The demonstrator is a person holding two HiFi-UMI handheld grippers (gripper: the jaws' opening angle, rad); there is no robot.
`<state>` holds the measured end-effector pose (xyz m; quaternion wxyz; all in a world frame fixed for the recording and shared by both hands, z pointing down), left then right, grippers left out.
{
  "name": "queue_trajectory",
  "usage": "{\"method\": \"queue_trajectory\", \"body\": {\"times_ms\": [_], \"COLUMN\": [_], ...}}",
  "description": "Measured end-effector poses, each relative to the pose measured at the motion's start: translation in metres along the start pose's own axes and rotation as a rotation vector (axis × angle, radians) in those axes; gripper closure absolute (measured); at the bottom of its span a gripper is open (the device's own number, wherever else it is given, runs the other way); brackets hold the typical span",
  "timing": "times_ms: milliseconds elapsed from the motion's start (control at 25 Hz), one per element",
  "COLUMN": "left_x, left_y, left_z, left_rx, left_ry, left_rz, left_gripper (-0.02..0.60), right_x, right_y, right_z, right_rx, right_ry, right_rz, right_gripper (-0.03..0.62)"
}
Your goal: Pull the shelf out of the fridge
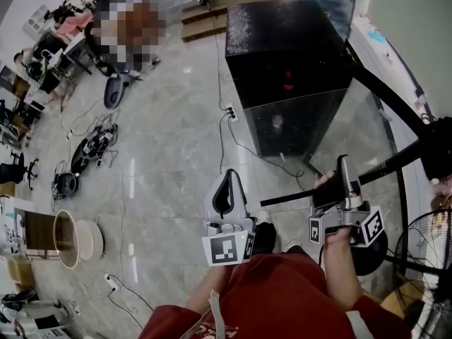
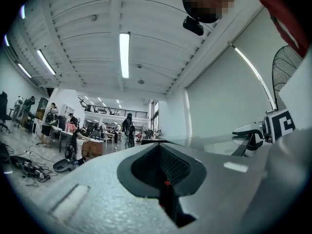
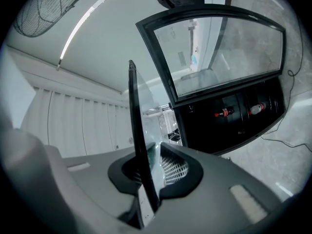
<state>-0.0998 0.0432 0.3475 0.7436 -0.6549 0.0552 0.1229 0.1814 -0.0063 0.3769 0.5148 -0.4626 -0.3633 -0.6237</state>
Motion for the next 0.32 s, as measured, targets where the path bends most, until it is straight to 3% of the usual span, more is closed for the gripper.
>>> {"method": "queue_trajectory", "body": {"times_ms": [320], "left_x": [-0.0015], "left_y": [0.006], "left_z": [0.0046], "left_rx": [0.005], "left_ry": [-0.003], "left_rz": [-0.007], "left_gripper": [0.577], "right_x": [-0.0044], "right_y": [-0.0022], "right_z": [0.0036], "right_rx": [0.007], "right_ry": [0.004], "right_rz": [-0.004], "right_gripper": [0.563]}}
Point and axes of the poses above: the fingertips, and each gripper's own axes: z backward along the fingers, x to its right, y out of its top, the point moved 5 cm from there along z, backward along the fingers, and after that the axes turned 12 degrees about z, right-handed, at the moved point
